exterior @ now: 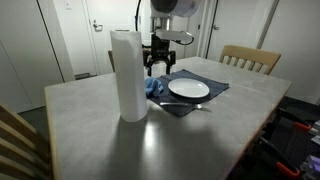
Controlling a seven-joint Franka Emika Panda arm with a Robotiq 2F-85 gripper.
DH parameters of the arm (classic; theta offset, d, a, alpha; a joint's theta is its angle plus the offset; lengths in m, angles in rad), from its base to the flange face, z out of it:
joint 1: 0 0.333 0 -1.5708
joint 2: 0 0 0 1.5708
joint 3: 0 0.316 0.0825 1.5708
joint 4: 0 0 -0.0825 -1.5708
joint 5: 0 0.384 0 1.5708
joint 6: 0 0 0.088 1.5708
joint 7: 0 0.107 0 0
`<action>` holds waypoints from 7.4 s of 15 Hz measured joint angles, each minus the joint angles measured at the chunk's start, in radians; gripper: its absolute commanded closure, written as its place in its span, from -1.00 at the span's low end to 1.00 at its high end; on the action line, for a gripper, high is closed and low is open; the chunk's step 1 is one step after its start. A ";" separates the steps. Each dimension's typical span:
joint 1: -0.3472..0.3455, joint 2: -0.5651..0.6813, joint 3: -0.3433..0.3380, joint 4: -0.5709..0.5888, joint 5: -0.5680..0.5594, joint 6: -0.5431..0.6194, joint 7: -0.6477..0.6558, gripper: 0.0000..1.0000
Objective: Wipe the white plate with the blue towel
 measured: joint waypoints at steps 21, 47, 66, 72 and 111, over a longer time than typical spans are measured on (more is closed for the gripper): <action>0.011 0.179 -0.008 0.158 -0.003 -0.004 -0.001 -1.00; 0.011 0.179 0.001 0.159 -0.002 -0.004 -0.009 0.95; -0.063 0.046 0.051 0.163 0.018 -0.062 -0.285 0.95; -0.118 -0.055 0.058 0.114 0.039 -0.267 -0.415 0.95; -0.143 -0.115 -0.039 -0.311 0.004 -0.002 -0.188 0.95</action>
